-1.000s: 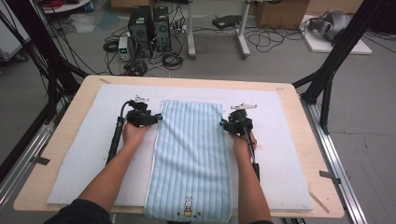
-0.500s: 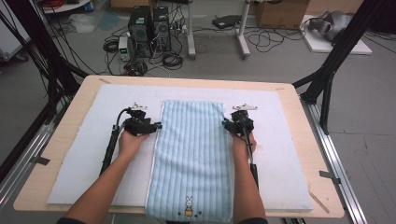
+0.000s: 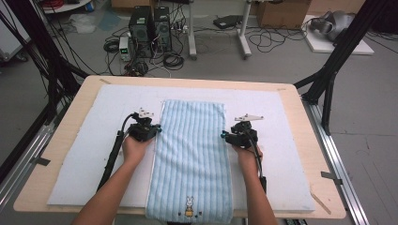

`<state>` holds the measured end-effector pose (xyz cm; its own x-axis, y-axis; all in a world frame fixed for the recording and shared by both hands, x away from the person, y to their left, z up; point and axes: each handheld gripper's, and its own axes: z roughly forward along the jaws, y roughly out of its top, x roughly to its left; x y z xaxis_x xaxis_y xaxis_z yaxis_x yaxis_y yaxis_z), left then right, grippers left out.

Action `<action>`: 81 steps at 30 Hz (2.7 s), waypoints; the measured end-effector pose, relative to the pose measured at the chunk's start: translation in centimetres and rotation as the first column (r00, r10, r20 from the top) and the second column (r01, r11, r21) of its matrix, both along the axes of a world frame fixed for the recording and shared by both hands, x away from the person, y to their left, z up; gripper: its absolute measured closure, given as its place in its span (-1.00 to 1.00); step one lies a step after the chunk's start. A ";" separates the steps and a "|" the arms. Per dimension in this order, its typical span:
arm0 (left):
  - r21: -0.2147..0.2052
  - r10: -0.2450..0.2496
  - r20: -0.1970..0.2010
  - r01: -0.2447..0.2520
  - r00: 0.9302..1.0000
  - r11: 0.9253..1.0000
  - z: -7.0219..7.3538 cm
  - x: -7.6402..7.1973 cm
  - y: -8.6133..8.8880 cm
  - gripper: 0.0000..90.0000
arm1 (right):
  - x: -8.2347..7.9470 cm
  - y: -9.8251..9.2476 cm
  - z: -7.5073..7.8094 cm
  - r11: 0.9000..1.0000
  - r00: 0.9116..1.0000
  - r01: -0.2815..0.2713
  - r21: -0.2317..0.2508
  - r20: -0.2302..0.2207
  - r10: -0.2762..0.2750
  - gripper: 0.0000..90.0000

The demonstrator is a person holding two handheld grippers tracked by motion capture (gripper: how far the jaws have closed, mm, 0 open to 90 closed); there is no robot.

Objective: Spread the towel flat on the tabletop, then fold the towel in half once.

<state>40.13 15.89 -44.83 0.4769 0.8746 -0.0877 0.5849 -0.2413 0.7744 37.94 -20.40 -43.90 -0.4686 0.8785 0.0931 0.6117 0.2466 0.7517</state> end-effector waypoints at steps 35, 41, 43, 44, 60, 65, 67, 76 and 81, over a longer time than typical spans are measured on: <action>-0.046 0.013 -0.014 -0.014 1.000 0.999 0.0 -2.1 0.9 0.23 | -8.3 0.0 -0.8 0.997 0.999 -0.052 -0.058 -0.003 0.052 0.27; -0.142 0.003 0.033 0.001 0.999 0.990 0.2 -2.7 2.3 0.00 | -8.6 -0.3 -0.7 0.993 0.999 -0.053 -0.106 0.008 0.054 0.13; -0.194 -0.029 0.046 0.038 0.999 0.980 0.3 -3.0 2.8 -0.12 | -8.6 -0.6 -0.7 0.995 0.999 -0.046 -0.093 0.012 0.048 -0.08; -0.205 -0.041 0.060 0.053 0.997 0.977 0.4 -3.3 2.9 -0.22 | -8.6 -1.0 -0.7 0.996 0.998 -0.049 -0.069 0.024 0.050 -0.14; -0.286 -0.119 0.243 0.188 0.963 0.939 2.2 -6.7 6.5 -0.61 | -9.4 -5.0 1.9 0.997 0.975 -0.070 0.028 0.212 0.062 -0.75; -0.282 -0.103 0.243 0.172 0.965 0.944 2.4 -7.0 7.0 -0.61 | -9.2 -5.2 2.3 0.999 0.972 -0.049 0.016 0.231 0.044 -0.75; -0.281 -0.101 0.246 0.171 0.964 0.944 2.4 -7.2 7.1 -0.60 | -9.1 -5.3 2.4 0.998 0.973 -0.057 0.008 0.227 0.054 -0.75; -0.286 -0.080 0.248 0.152 0.965 0.946 2.4 -7.3 7.4 -0.60 | -9.1 -5.4 2.9 0.998 0.970 -0.059 0.017 0.237 0.053 -0.75; -0.286 -0.076 0.244 0.147 0.967 0.947 2.4 -7.3 7.4 -0.60 | -9.0 -5.4 2.7 0.999 0.973 -0.047 0.027 0.228 0.040 -0.75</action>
